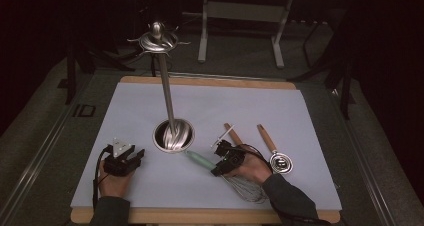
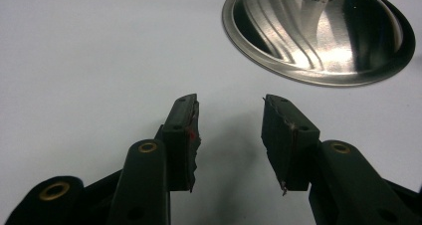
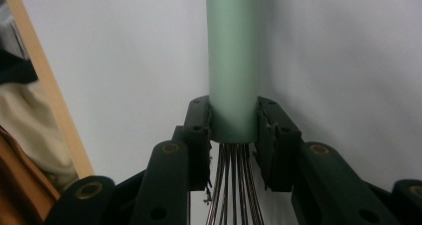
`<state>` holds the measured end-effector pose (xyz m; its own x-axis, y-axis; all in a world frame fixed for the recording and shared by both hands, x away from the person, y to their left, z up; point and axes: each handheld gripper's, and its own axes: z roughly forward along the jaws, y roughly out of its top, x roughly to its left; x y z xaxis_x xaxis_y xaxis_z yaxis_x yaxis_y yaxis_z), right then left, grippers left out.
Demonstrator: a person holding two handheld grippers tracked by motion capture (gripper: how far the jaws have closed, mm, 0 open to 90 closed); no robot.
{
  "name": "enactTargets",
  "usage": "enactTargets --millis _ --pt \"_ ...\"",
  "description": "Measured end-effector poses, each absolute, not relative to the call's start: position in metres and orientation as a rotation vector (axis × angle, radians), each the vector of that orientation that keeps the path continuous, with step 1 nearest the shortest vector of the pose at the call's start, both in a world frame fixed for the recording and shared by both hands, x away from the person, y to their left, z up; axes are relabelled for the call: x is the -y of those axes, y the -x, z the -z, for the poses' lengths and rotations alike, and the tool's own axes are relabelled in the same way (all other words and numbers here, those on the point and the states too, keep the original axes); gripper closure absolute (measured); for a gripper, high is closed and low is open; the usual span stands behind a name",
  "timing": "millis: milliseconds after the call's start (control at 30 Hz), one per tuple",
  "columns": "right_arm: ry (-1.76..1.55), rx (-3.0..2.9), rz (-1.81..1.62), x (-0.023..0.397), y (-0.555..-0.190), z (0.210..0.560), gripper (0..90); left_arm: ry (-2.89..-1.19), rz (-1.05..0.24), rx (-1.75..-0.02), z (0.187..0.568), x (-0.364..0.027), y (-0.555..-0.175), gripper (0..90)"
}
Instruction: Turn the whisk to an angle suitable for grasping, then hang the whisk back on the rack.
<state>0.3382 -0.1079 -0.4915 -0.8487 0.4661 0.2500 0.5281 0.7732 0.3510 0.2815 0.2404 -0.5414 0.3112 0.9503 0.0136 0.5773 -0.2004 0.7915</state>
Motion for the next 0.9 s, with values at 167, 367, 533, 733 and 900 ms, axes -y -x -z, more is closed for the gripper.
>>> enactTargets --millis 167,367,533,733,900 --pt "0.848 2.765 0.712 0.115 -0.340 0.489 69.1 -1.887 -0.678 -1.358 0.541 -0.240 -0.282 58.5" --pt "0.882 2.729 0.767 0.121 -0.344 0.487 69.1 -1.886 -0.679 -1.359 0.541 -0.240 -0.282 58.6" --pt "0.893 2.714 0.816 0.123 -0.344 0.482 69.1 -1.888 -0.681 -1.361 0.541 -0.240 -0.282 58.6" --pt "0.909 2.699 0.863 0.125 -0.345 0.476 69.1 -1.890 -0.681 -1.359 0.541 -0.240 -0.282 58.6" --pt "0.913 2.686 0.921 0.127 -0.345 0.472 69.1 -1.889 -0.681 -1.359 0.541 -0.240 -0.282 58.6"
